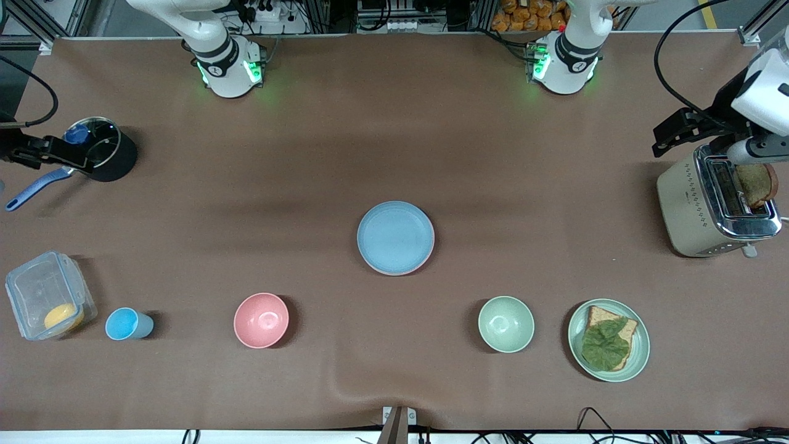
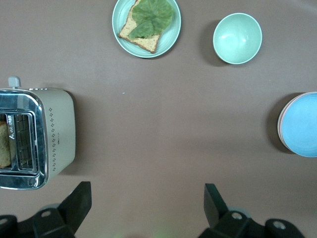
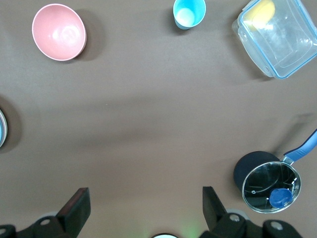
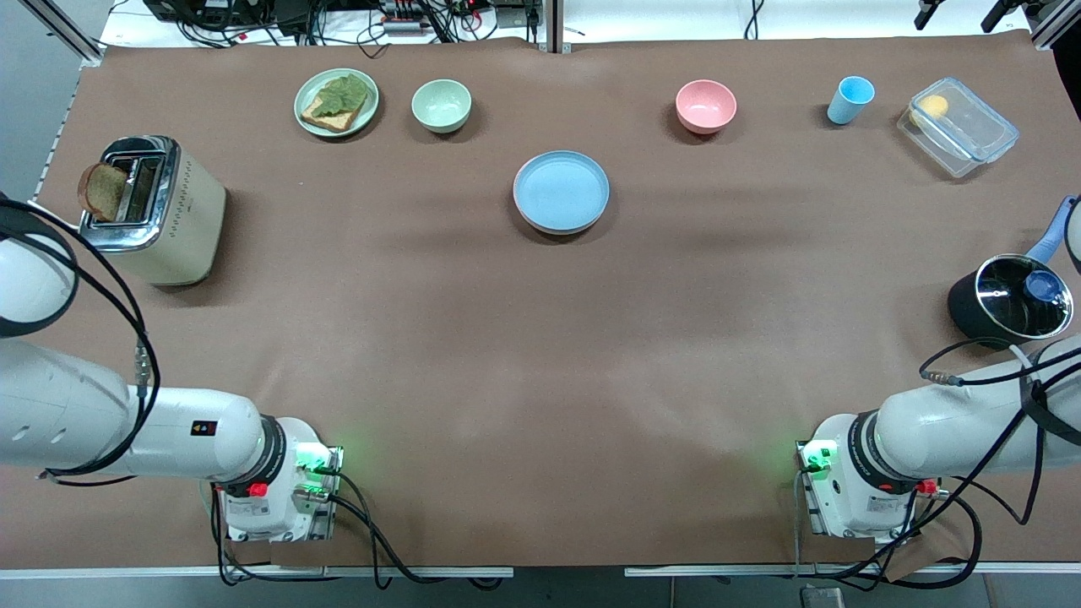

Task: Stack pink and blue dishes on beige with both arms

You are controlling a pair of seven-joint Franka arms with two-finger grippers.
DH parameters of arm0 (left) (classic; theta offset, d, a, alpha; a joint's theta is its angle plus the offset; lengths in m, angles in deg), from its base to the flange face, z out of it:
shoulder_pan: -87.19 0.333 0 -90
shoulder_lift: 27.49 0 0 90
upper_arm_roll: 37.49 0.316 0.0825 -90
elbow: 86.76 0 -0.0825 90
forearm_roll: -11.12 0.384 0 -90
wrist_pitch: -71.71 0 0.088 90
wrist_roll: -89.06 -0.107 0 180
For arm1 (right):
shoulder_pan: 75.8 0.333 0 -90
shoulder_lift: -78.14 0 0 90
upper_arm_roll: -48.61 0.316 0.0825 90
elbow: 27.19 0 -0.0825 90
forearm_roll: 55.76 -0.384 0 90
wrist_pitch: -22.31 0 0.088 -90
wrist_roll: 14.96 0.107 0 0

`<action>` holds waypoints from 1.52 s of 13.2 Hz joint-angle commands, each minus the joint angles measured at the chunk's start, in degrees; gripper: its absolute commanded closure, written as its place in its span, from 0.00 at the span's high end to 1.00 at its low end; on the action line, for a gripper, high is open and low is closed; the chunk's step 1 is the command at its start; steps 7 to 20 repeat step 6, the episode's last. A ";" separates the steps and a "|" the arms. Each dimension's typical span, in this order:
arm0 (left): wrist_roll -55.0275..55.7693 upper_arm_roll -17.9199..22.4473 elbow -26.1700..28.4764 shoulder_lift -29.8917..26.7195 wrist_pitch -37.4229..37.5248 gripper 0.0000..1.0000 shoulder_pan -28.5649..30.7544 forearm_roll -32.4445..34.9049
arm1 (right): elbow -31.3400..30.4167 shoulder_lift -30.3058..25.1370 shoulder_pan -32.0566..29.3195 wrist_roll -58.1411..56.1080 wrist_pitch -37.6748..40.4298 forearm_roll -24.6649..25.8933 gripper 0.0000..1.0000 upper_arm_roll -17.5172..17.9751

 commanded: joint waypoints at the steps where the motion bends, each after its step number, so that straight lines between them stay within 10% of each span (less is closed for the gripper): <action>1: -1.06 0.12 -0.30 -0.40 1.03 1.00 0.67 -0.13 | 1.35 0.58 0.04 0.43 0.39 1.26 1.00 0.30; 20: -0.88 0.21 -0.39 -0.31 1.12 1.00 0.58 -0.03 | 1.44 0.85 -0.14 0.52 -0.93 1.26 1.00 0.30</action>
